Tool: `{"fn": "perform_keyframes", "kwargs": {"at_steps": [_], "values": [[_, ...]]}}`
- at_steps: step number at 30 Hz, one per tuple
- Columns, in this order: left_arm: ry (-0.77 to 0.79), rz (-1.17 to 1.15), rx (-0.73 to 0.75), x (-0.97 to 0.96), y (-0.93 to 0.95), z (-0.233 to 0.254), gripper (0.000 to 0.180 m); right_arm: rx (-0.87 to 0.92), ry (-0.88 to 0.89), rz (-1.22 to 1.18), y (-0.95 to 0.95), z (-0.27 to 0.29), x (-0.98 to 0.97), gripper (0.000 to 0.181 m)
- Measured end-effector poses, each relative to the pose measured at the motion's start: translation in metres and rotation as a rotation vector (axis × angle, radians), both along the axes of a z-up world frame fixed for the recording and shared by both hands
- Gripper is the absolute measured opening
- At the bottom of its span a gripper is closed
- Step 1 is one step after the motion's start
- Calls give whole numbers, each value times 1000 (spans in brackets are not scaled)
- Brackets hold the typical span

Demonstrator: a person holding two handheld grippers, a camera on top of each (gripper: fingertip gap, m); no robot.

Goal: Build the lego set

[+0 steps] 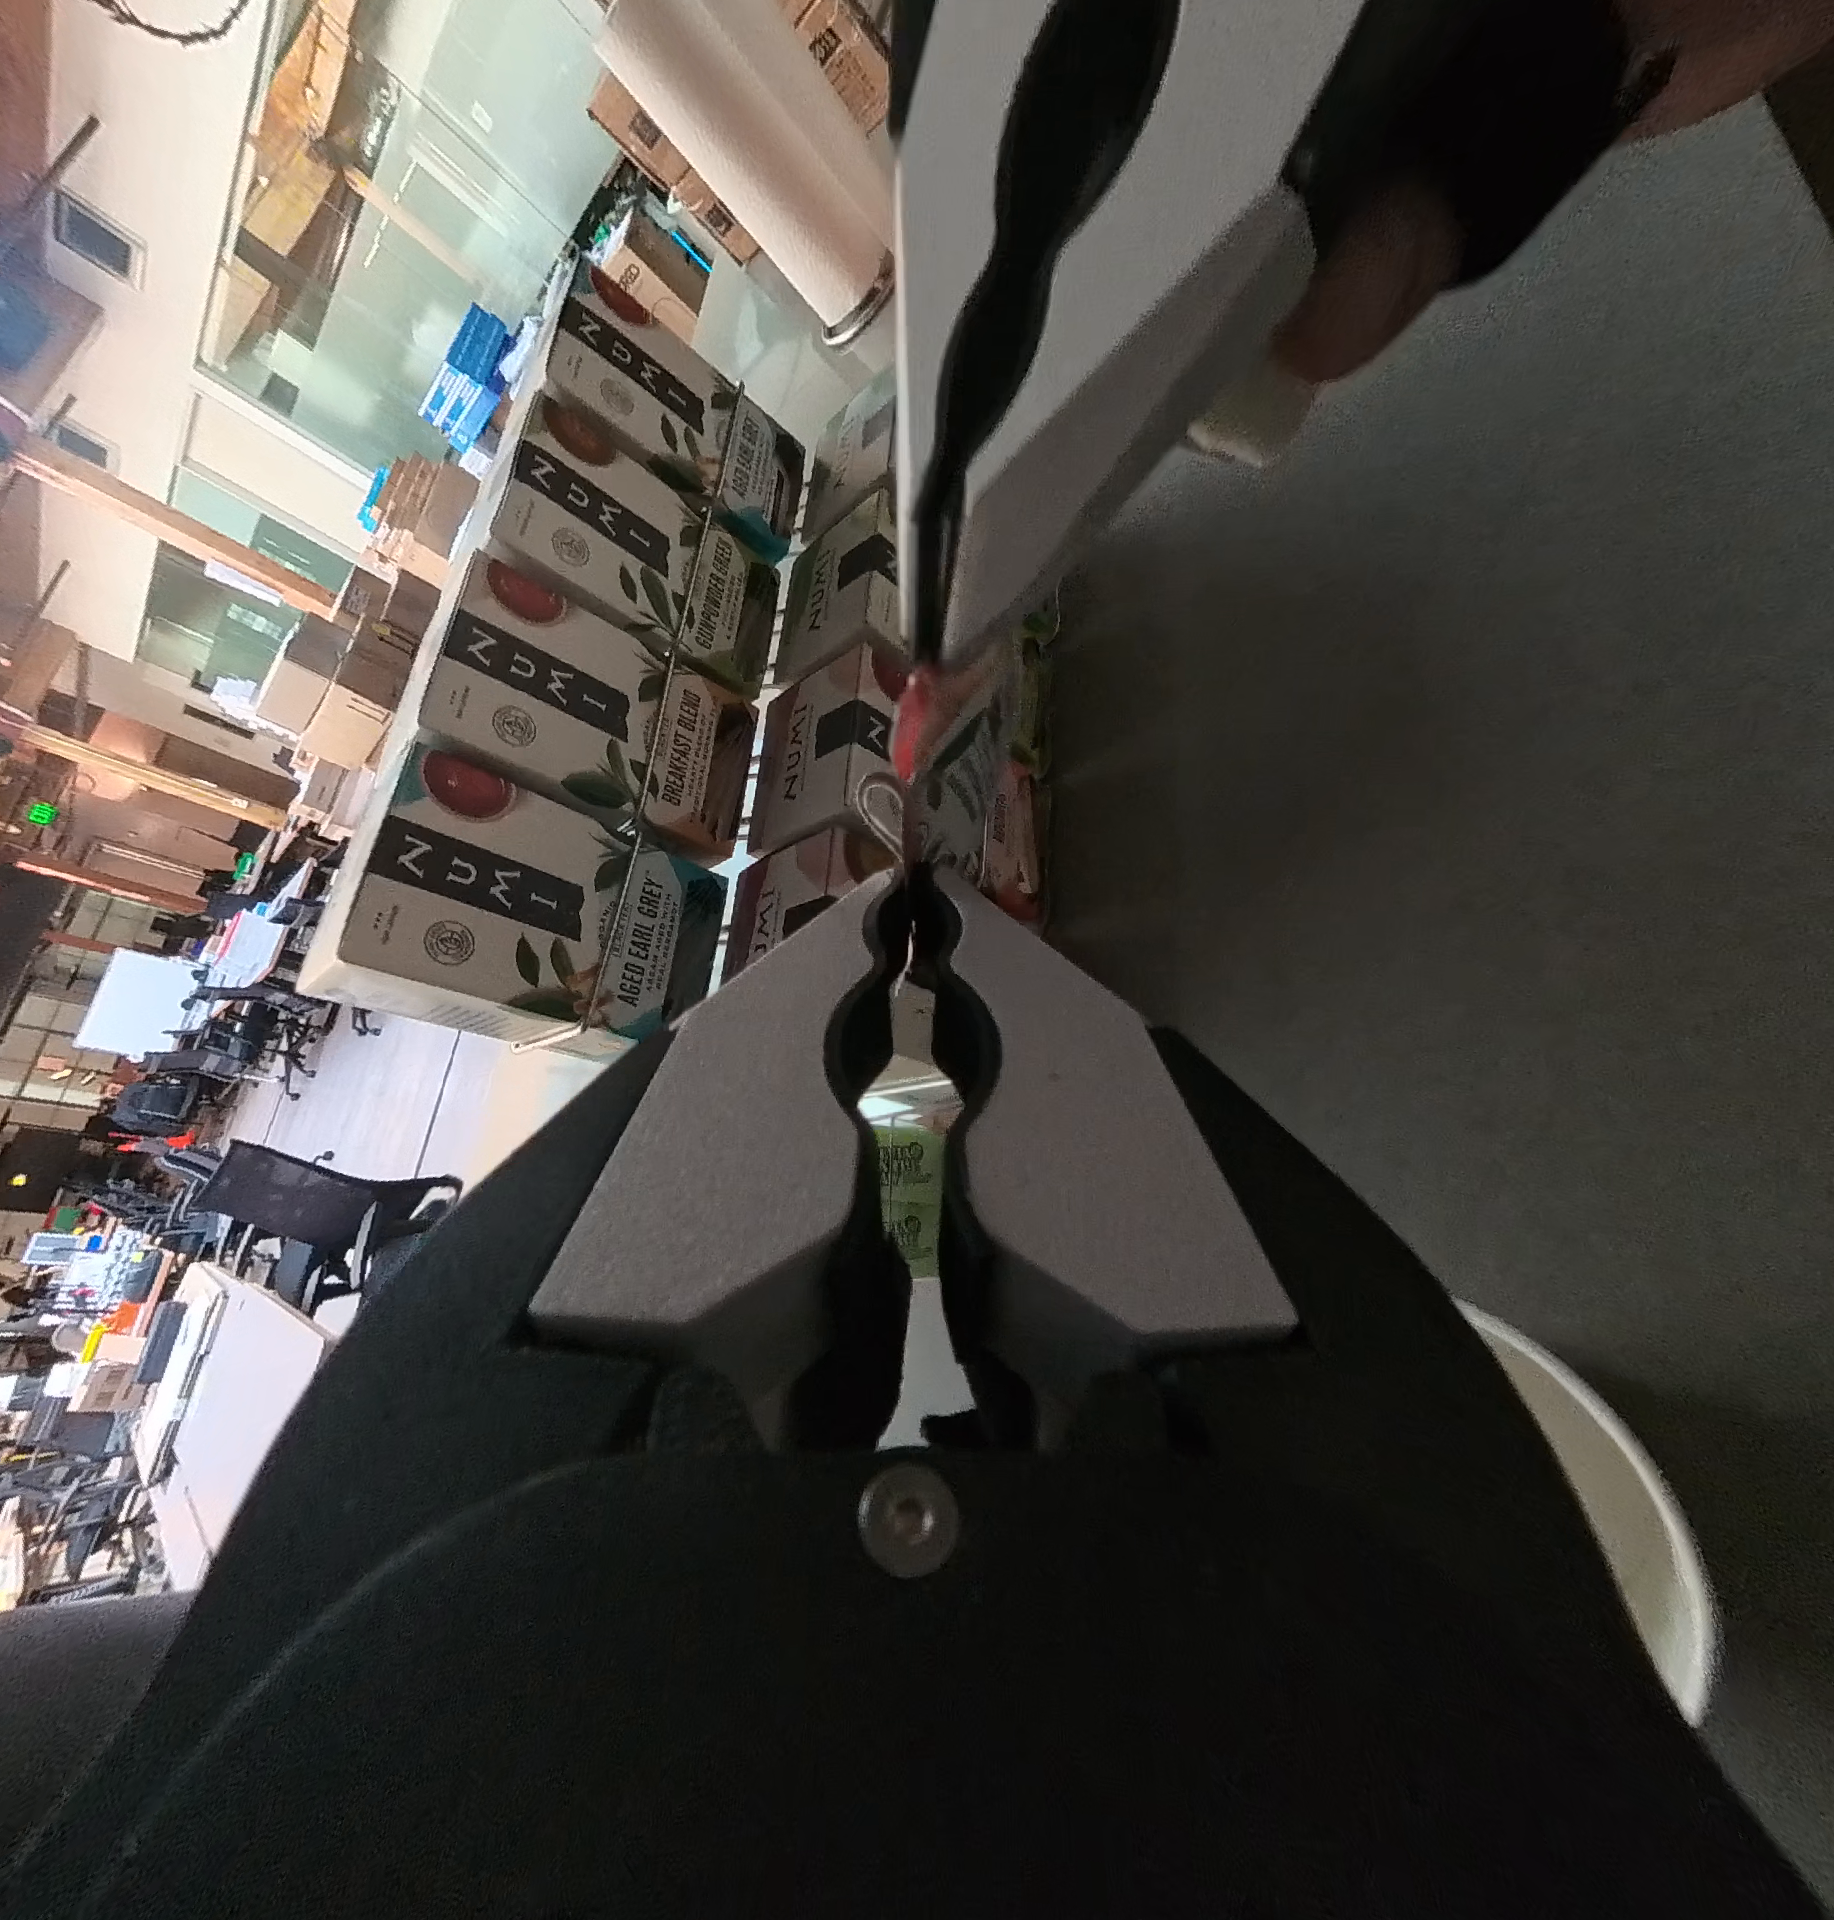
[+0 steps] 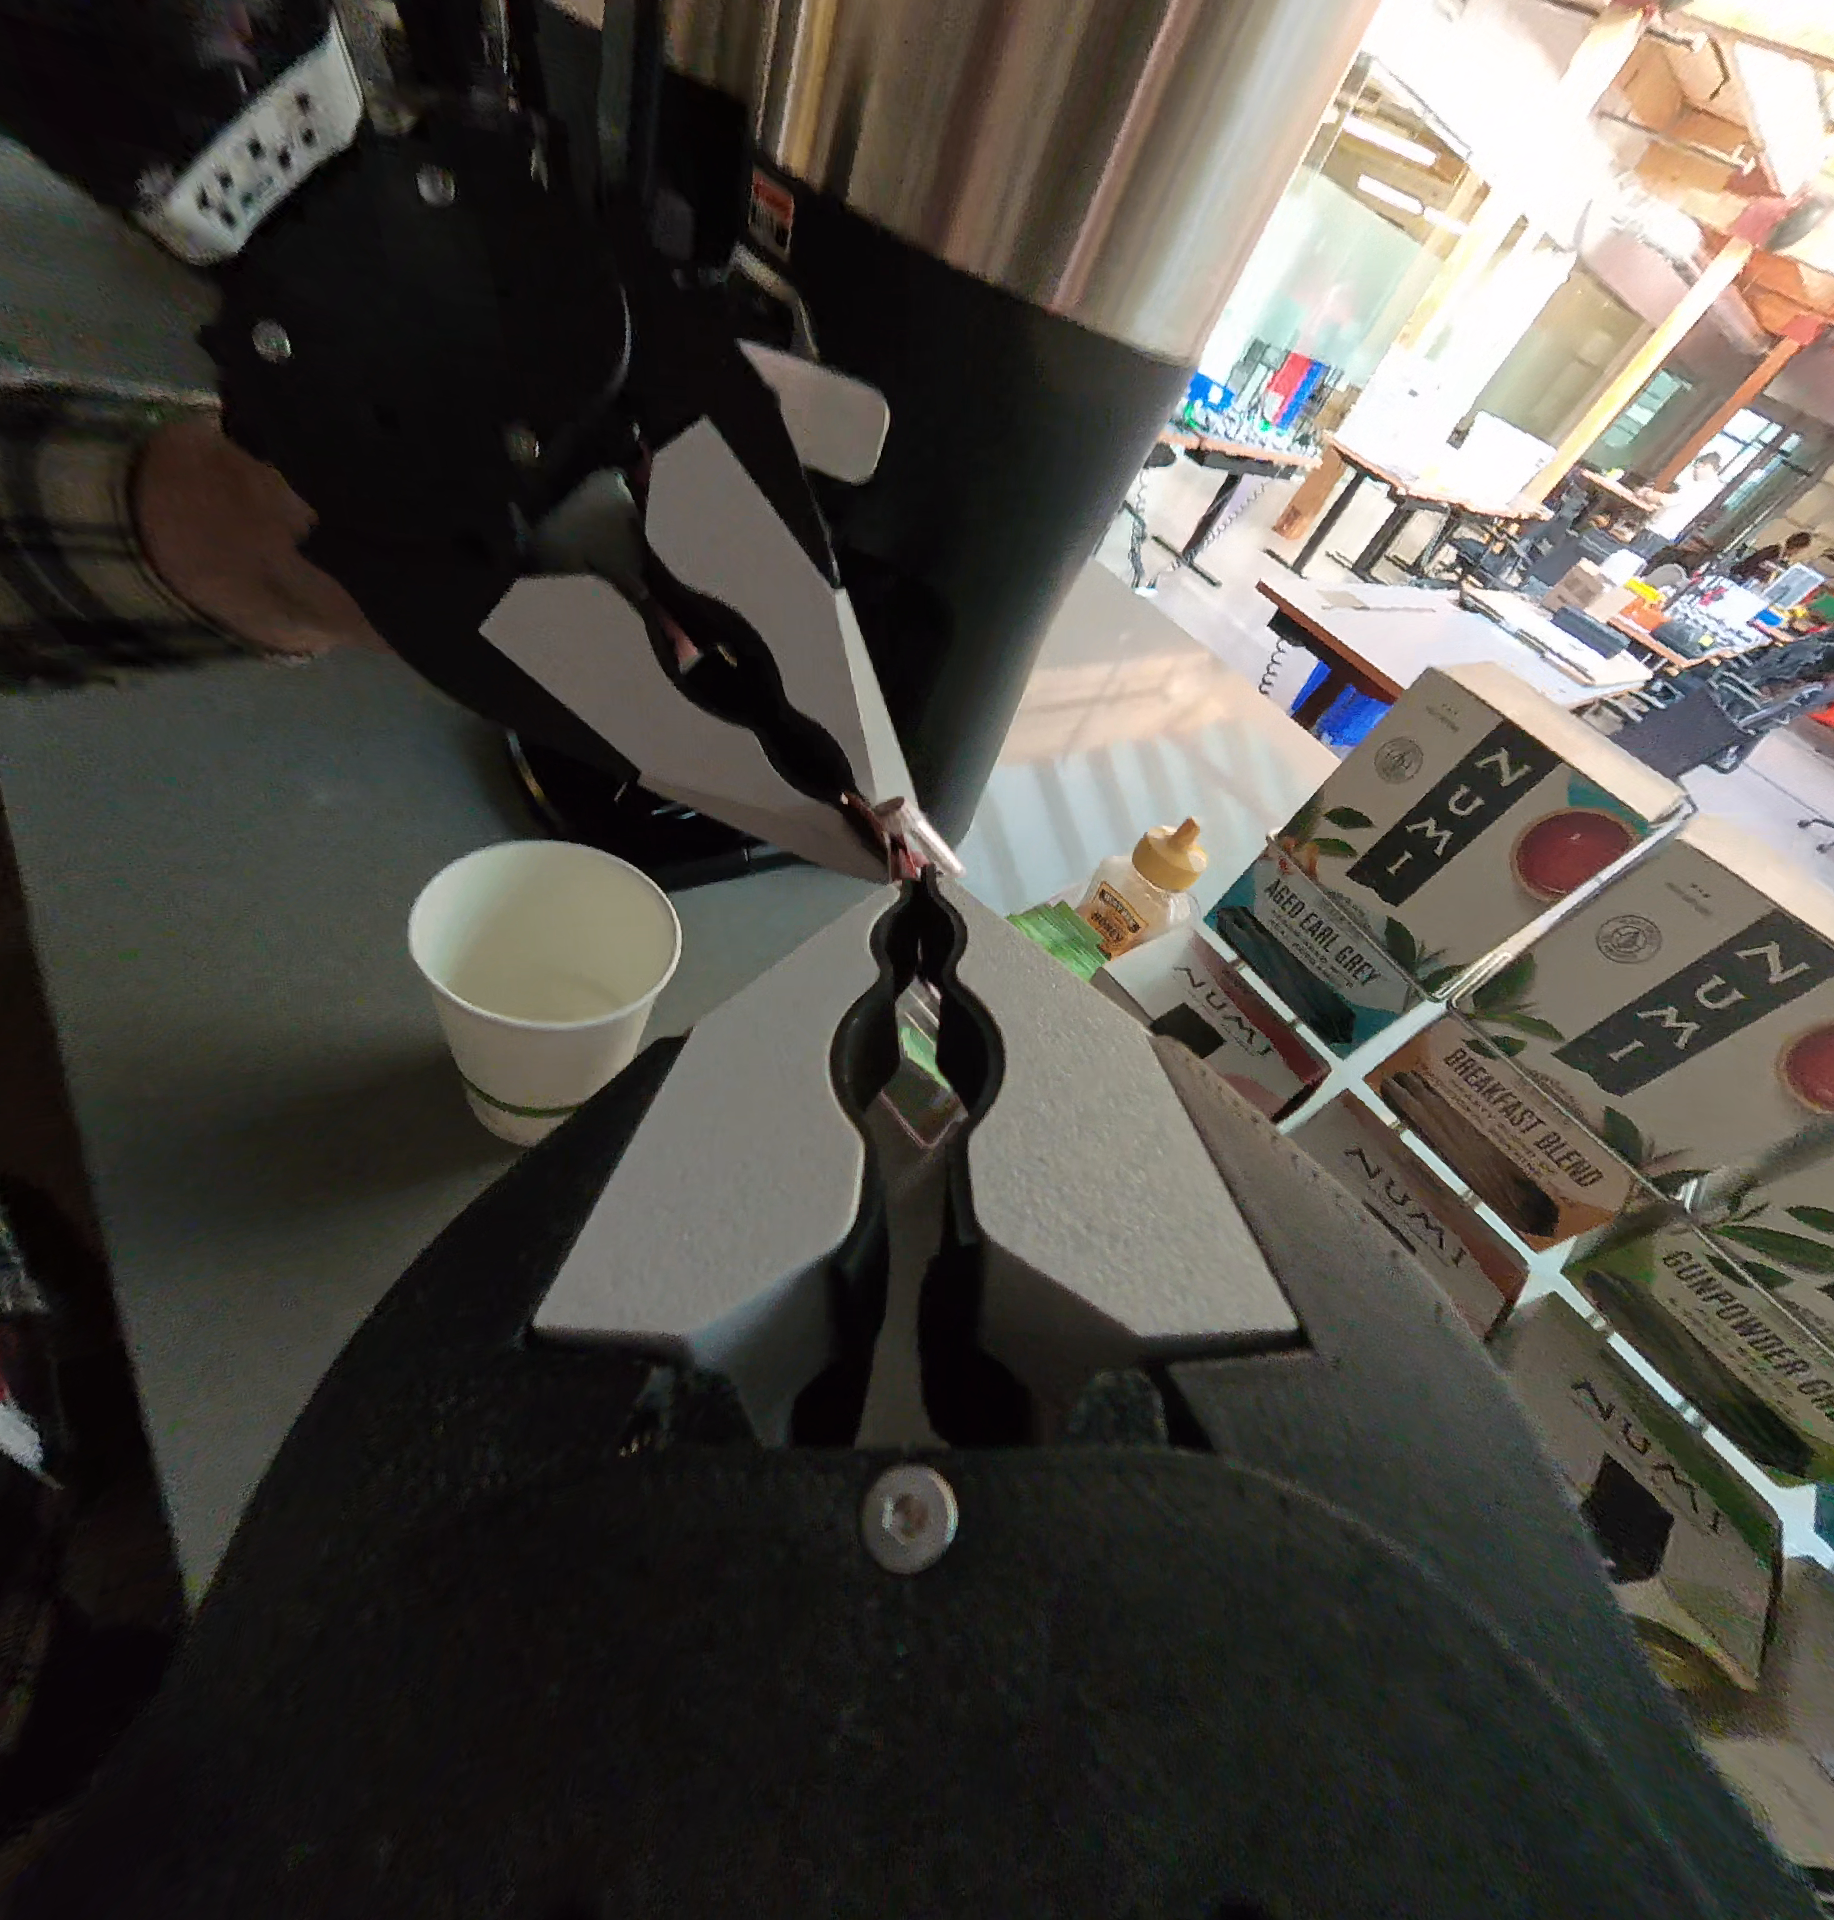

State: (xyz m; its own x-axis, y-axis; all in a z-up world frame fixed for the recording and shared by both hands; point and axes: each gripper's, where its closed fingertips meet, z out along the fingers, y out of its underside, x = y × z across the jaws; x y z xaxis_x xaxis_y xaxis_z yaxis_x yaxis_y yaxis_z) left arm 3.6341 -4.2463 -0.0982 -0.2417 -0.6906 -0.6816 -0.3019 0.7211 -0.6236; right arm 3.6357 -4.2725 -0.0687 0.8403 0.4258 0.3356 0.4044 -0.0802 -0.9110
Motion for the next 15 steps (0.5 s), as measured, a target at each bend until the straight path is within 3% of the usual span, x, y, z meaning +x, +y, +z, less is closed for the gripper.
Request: {"fn": "perform_keyframes", "kwargs": {"at_steps": [11, 15], "values": [[53, 8, -9, 0, 4, -10, 0, -44, 179, 93, 4, 7, 5, 0], [59, 27, 10, 0, 7, -11, 0, -23, 96, 102, 1, 1, 1, 0]]}}
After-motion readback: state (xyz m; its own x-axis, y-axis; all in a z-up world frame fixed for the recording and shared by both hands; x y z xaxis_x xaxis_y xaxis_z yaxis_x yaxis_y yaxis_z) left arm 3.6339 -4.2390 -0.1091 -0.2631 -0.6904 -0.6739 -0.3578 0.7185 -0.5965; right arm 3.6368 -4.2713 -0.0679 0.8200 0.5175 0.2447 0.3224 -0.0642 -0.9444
